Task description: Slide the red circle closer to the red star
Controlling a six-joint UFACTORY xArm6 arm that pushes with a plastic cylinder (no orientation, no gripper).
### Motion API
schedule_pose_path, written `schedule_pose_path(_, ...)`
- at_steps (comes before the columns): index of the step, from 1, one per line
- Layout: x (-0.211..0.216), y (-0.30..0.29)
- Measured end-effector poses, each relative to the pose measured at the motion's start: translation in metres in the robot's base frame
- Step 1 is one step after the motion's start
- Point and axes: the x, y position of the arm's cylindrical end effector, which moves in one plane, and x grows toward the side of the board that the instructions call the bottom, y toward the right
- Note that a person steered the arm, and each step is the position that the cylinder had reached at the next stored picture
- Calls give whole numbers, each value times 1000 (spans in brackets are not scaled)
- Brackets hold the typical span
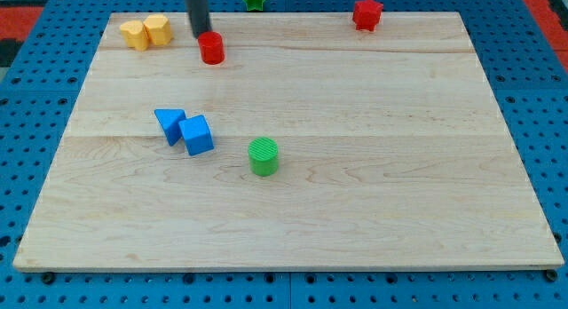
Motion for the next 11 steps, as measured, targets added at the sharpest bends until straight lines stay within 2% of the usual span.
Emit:
schedule_pose_path(1,1,23)
schedule_pose_path(2,11,-38)
schedule_pose_path(3,42,-48)
schedule_pose_path(4,60,-25)
schedule_pose_path(5,50,13)
schedule_pose_path(7,8,14)
schedule_pose_path(8,-11,37)
schedule_pose_path(9,-32,86)
schedule_pose_path(11,-37,195)
